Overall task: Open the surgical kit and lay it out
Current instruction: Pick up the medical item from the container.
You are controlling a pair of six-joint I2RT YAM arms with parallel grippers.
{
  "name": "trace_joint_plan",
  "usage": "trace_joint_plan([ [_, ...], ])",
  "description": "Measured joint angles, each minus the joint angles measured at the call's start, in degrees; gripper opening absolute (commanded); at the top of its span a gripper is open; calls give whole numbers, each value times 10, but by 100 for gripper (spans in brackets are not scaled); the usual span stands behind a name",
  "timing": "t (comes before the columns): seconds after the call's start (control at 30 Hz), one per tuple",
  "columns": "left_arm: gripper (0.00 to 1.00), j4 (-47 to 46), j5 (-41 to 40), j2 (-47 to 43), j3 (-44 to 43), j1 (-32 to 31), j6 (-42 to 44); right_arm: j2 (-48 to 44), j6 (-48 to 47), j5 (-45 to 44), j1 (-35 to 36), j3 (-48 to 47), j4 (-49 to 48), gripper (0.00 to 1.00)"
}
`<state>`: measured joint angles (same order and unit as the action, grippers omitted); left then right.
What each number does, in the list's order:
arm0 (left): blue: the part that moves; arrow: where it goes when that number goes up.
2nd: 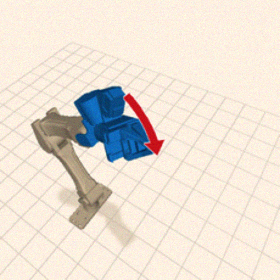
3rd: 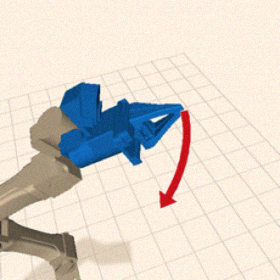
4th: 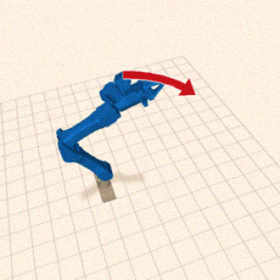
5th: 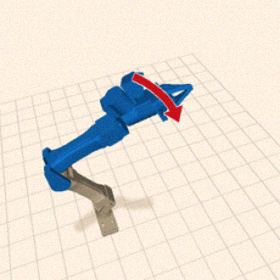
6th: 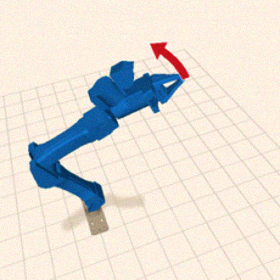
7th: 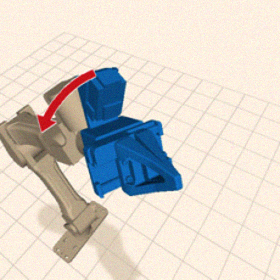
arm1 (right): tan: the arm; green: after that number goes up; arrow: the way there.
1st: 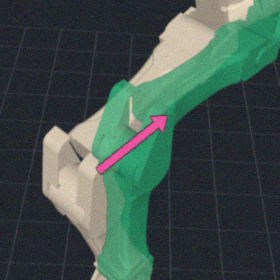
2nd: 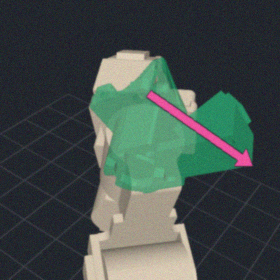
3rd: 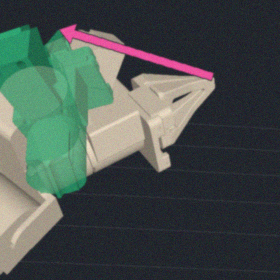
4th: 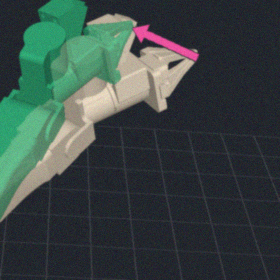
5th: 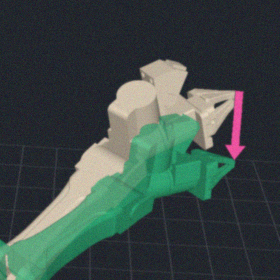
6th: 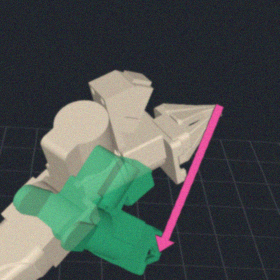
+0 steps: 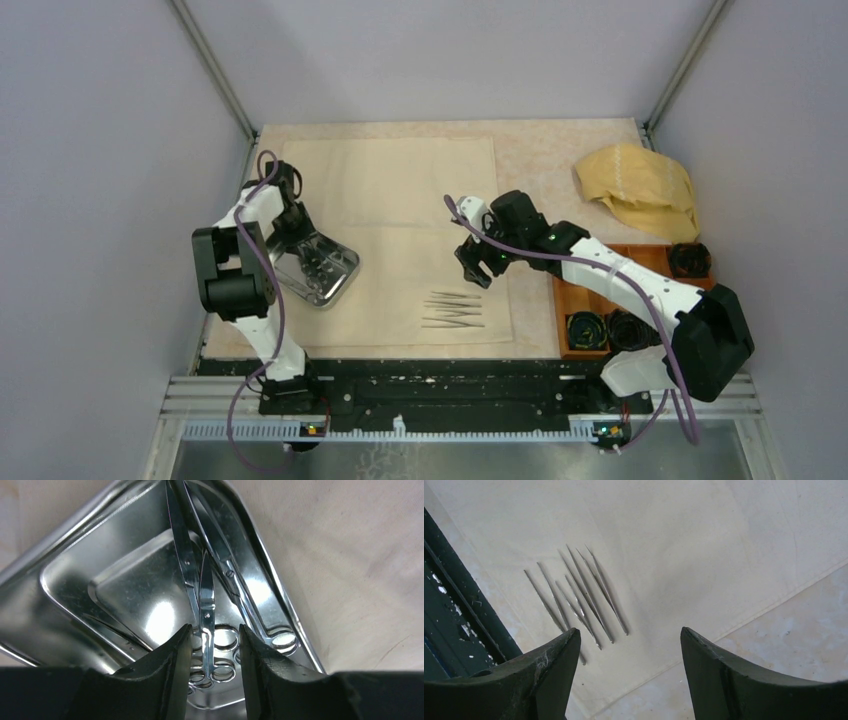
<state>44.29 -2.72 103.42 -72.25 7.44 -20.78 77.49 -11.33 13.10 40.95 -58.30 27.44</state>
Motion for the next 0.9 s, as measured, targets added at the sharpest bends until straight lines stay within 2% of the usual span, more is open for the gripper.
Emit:
trace_joint_plan([
  [0.27, 40, 3, -2, 40, -25, 3, 14, -5, 0, -1, -2, 6, 0, 73],
  [0.53, 27, -5, -10, 41, -18, 3, 25, -5, 0, -2, -2, 6, 0, 73],
  [0.7, 16, -13, -15, 39, -10, 3, 34, -5, 0, -2, -2, 6, 1, 73],
  [0.9, 9, -26, -19, 24, 5, 3, 44, -5, -1, -2, -2, 6, 1, 73],
])
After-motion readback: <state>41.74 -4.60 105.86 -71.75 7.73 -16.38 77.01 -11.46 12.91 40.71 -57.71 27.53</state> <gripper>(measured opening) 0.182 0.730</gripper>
